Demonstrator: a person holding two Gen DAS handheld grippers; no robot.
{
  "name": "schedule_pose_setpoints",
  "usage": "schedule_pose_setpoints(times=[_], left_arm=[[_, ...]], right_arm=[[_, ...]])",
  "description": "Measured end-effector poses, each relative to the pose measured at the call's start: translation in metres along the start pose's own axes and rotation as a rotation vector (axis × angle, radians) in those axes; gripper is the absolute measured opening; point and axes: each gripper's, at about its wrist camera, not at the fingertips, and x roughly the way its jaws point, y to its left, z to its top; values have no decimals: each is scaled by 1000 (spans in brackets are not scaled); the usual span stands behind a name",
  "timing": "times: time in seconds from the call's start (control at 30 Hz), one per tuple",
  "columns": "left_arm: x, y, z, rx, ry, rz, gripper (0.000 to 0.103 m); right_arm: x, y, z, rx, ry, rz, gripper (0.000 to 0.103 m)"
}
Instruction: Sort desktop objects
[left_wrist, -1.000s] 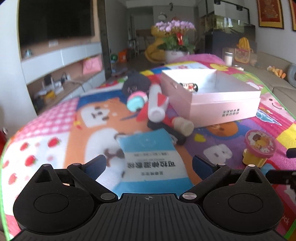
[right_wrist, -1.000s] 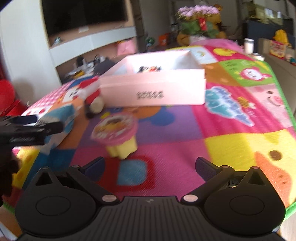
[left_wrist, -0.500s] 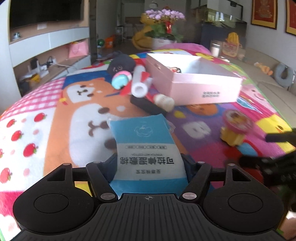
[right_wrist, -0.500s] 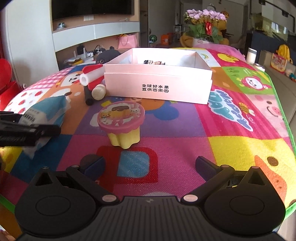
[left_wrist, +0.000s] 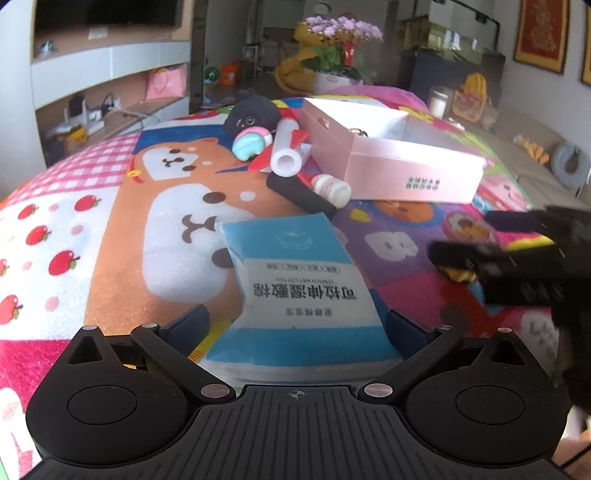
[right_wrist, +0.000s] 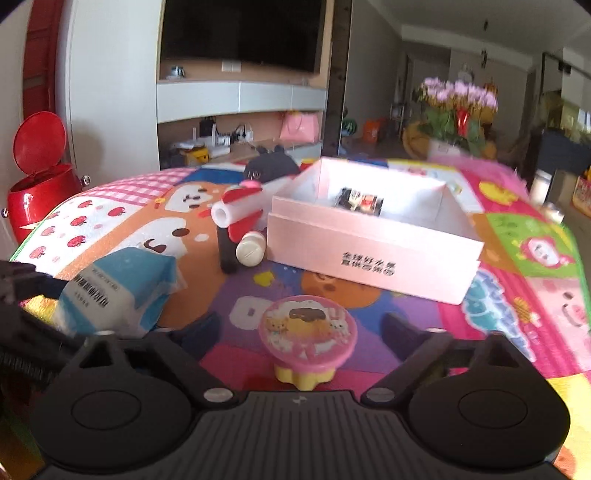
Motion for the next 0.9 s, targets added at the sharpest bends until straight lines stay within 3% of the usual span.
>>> schedule_pose_setpoints(times=[0.13,0.4,0.53,0.6,0.7,0.73,0.83,0.9], left_arm=[[1,-5,-2,46,6,18,103],[1,-8,-2,77,19,37,103],[-3,-4,0,66,20,10,103],[-10,0,5,17,-7,-24,103],[-15,-4,14,28,-43,-4,103],[-13,-6,16,36,-37,6,100],[-2,-9,16,42,19,21,77],[1,-8,15,21,27,18,77]], right_arm=[[11,-3,2,23,39,0,56],[-11,-11,-4,39,-7,-46,56],[-14,-14,-7,48,-10,-78,56],[-14,-13,-9,35,-4,-86,56],[-15,-13,-13,27,7,-92,56],[-15,-14,-14,32,9,-90,56],[-16,-14,-14,46,14,-78,56],[-19,-14,-16,38,16,-69,56]])
